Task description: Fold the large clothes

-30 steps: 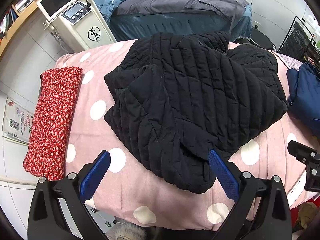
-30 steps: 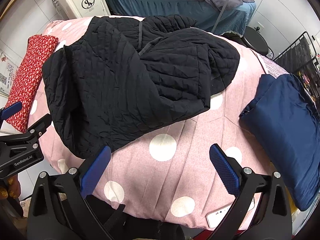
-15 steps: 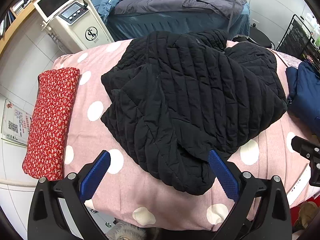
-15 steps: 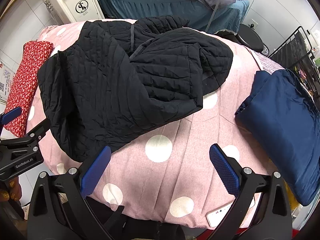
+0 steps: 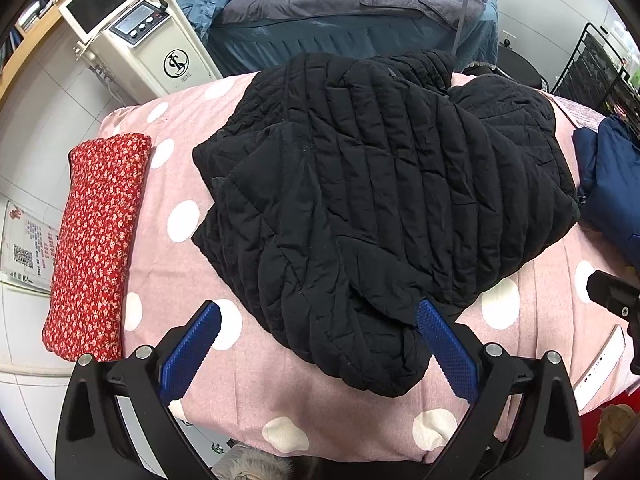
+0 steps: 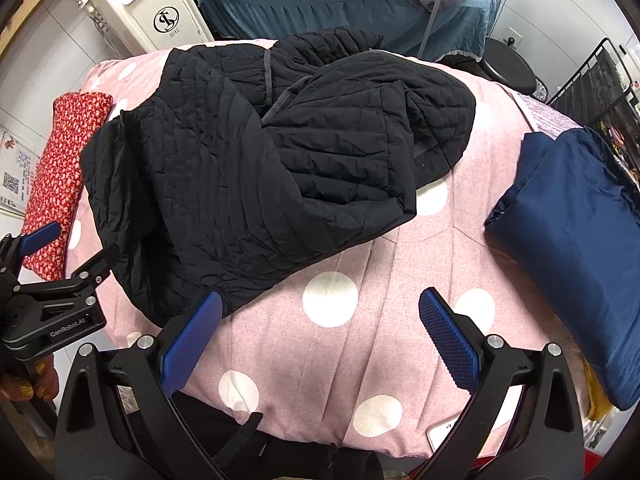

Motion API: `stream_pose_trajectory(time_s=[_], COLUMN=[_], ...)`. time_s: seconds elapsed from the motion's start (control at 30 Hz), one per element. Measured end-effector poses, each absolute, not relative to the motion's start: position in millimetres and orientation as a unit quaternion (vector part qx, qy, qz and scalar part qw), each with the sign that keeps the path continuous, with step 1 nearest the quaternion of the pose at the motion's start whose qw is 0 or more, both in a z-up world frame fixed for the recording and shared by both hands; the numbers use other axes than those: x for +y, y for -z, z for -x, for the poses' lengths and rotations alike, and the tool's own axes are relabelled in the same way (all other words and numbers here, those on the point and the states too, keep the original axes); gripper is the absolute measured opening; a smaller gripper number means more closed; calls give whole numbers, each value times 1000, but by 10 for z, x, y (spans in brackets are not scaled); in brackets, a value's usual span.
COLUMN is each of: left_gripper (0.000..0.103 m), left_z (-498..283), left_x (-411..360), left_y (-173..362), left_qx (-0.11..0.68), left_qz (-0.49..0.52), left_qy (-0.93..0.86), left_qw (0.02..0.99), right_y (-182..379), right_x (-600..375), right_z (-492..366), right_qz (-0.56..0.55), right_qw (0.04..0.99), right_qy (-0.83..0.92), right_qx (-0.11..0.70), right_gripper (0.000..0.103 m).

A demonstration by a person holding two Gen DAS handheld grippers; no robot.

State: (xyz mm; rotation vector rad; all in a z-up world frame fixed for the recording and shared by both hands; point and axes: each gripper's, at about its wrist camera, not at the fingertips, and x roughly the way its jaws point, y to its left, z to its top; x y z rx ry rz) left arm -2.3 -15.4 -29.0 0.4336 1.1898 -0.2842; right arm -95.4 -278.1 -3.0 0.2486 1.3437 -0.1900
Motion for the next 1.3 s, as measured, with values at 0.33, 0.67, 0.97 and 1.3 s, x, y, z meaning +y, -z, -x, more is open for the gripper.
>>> stream_pose_trajectory(time_s=[0.33, 0.67, 0.97, 1.3], left_gripper=[97, 97, 97, 97], left_z=[-97, -172, -241, -567], left_x=[-288, -356, -399, -521], left_y=[354, 405, 409, 148], left_qx=[557, 569, 573, 568], left_qz=[-217, -226, -227, -189], left_qy=[142, 149, 154, 184], left_qw=[789, 776, 772, 780], right_y=[105, 127, 110, 72], right_x=[-2885, -2945, -2978, -3324], right_z=[889, 815, 766, 700], right_qz=[-136, -132, -137, -182], right_qw=[766, 763, 765, 777], right_qy=[84, 87, 83, 107], right_qx=[623, 627, 623, 593], right_gripper=[97, 97, 97, 97])
